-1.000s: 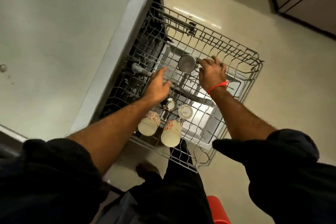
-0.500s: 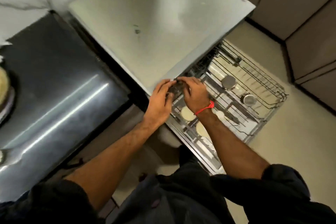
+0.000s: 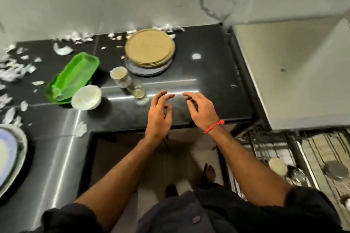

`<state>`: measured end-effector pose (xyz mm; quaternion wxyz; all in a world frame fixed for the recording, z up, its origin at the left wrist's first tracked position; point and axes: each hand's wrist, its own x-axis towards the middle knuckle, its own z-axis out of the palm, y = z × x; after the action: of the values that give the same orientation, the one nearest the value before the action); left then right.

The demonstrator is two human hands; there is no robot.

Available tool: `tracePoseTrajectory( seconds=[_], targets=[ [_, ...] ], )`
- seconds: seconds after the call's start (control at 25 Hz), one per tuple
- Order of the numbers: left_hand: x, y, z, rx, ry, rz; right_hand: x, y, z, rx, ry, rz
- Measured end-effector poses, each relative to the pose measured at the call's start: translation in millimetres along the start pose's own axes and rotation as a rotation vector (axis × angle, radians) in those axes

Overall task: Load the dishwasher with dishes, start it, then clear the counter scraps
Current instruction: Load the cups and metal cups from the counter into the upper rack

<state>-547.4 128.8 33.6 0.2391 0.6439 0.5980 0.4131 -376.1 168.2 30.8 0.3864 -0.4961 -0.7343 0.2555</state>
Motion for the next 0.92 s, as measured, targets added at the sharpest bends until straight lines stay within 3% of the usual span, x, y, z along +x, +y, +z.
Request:
tracePoseTrajectory(
  seconds=[0.24, 0.52, 0.68, 0.92],
  targets=[
    [-11.6, -31.1, -61.4, 0.069, 0.224, -0.189, 57.5, -41.3, 68.9, 0.127, -0.276, -0.061],
    [3.9, -49.5, -92.6, 0.137, 0.396, -0.4, 110.0, -41.0, 107.6, 0.077, -0.516, -0.092],
    [8.5, -53.4, -85.3, 0.134, 0.396, -0.459, 121.2, -32.2, 126.6, 0.003, -0.599, -0.079],
    [25.9, -74.5, -86.8, 0.114, 0.242, -0.411, 135.3, -26.8, 155.5, -0.068, -0.602, -0.013]
  ],
)
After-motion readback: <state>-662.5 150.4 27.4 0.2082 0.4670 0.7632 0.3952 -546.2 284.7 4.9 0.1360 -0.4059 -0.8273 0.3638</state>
